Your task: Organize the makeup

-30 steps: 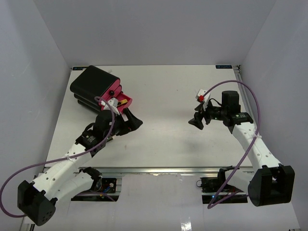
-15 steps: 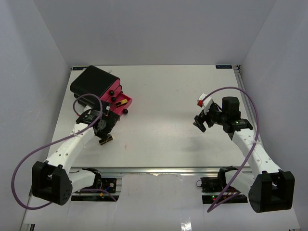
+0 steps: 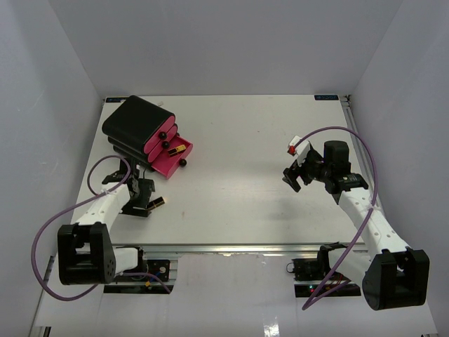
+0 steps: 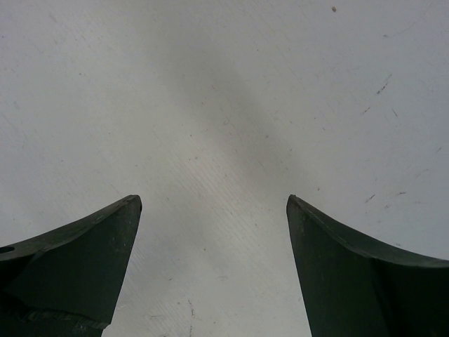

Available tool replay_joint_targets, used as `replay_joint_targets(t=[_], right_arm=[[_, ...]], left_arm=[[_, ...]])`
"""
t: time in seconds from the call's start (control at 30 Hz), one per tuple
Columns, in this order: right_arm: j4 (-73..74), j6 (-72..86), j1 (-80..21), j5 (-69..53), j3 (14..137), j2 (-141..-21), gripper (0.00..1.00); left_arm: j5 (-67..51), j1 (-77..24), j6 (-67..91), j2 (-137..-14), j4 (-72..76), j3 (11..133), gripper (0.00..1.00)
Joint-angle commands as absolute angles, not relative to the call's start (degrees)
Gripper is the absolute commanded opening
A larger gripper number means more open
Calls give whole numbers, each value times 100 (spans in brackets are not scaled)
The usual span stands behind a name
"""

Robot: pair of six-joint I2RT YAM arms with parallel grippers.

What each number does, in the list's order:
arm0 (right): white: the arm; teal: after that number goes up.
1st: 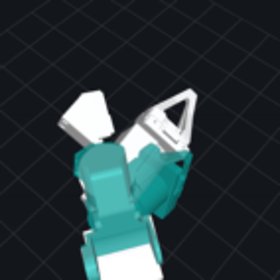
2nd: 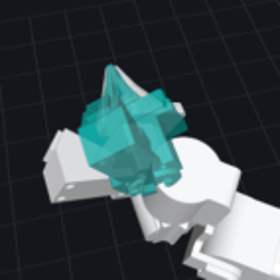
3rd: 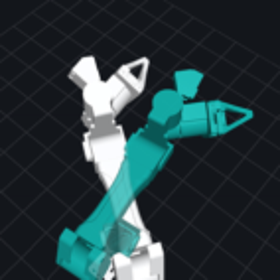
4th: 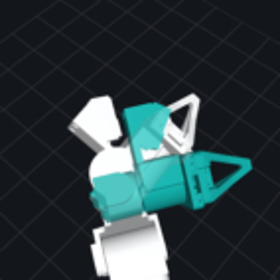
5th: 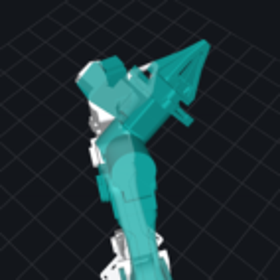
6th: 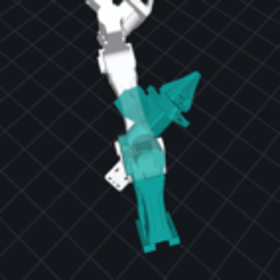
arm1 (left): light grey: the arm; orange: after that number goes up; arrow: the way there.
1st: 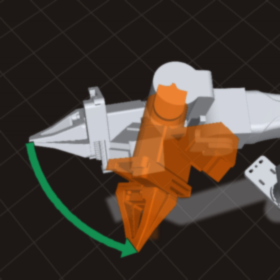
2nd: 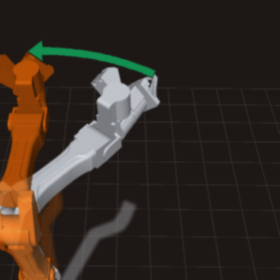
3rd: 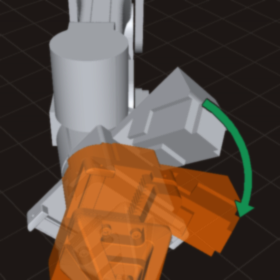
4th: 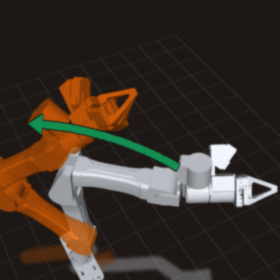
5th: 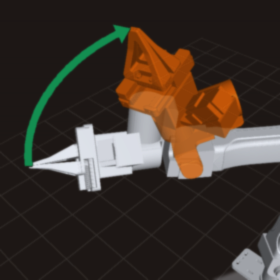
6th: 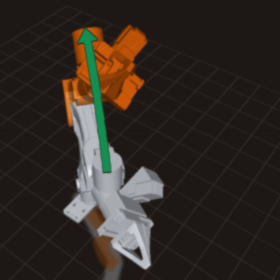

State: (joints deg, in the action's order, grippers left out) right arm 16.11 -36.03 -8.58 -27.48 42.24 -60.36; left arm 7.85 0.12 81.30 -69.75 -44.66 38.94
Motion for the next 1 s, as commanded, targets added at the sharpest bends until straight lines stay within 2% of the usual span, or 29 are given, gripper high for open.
replay_joint_targets(t=[0.0,0.23,0.57,0.83,0.97], right_arm=[[1415,-3624,-826,-2751,4210,-6038,91],[1415,-3639,-826,-2733,4201,-6047,91],[1406,-3636,-826,-2733,4192,-6041,91],[1424,-3656,-826,-2760,4201,-6038,90],[1415,-3656,-826,-2760,4196,-6047,90]], left_arm=[[556,312,8239,-7272,-4065,3975,87],[333,378,8191,-7768,-3806,3972,71],[147,378,7957,-7198,-3759,3752,26],[-544,360,7163,-6285,-3552,3569,13],[-785,290,6090,-5685,-3381,3510,5]])
